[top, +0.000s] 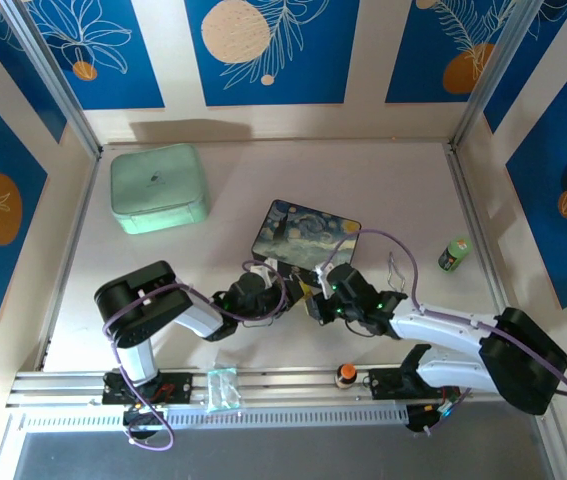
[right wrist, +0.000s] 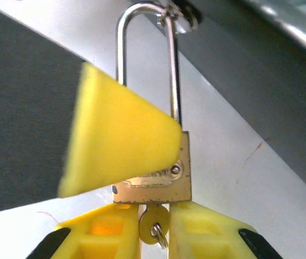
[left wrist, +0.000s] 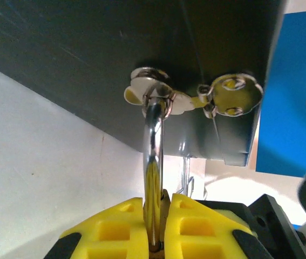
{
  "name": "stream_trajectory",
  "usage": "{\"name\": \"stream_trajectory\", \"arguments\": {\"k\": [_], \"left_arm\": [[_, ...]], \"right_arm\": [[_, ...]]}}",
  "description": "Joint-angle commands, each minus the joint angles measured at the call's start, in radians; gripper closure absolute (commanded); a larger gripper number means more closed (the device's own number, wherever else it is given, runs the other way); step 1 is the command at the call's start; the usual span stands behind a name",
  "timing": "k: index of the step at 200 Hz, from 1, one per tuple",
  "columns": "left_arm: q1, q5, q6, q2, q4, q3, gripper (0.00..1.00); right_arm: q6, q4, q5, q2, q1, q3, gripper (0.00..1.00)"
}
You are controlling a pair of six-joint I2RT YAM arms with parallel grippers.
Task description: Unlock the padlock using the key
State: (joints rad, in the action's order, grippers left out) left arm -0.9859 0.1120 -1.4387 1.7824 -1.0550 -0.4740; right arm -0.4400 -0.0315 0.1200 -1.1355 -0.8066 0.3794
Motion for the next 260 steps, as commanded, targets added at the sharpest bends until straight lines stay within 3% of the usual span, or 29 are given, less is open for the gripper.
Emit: {"name": "stream_trajectory", "arguments": {"k": [1, 31, 66, 99, 174, 203, 224, 260], "left_arm": [[-0.007, 0.031, 0.023, -0.014, -0.055, 0.002, 1.00], [-0.004, 0.034, 0.018, -0.004, -0.078, 0.009, 1.00], [-0.004, 0.034, 0.018, -0.009, -0.078, 0.008, 1.00], [-0.003, 0.017, 0.031, -0.021, -0.059, 0.021, 1.00], [0.001, 0.002, 0.044, -0.038, -0.040, 0.040, 1.00], [0.010, 0.003, 0.101, -0.052, 0.047, 0.050, 1.00], [0.024, 0.007, 0.143, -0.059, 0.101, 0.066, 1.00], [0.079, 0.061, 0.225, -0.076, 0.216, 0.092, 1.00]], "right_arm": [[-0.078, -0.157, -0.248, 0.046, 0.067, -0.036, 0.85], [-0.151, -0.232, -0.389, 0.084, 0.162, -0.100, 0.85], [-0.152, -0.174, -0.385, 0.106, 0.202, -0.101, 0.83], [-0.171, -0.075, -0.313, 0.081, 0.213, -0.066, 0.76], [-0.182, -0.014, -0.213, 0.087, 0.181, -0.058, 0.76], [-0.209, 0.055, -0.030, 0.105, 0.096, -0.028, 0.66], [-0.264, 0.104, 0.098, 0.077, 0.072, -0.001, 0.65], [-0.283, 0.108, 0.149, 0.000, 0.051, 0.029, 0.65]]}}
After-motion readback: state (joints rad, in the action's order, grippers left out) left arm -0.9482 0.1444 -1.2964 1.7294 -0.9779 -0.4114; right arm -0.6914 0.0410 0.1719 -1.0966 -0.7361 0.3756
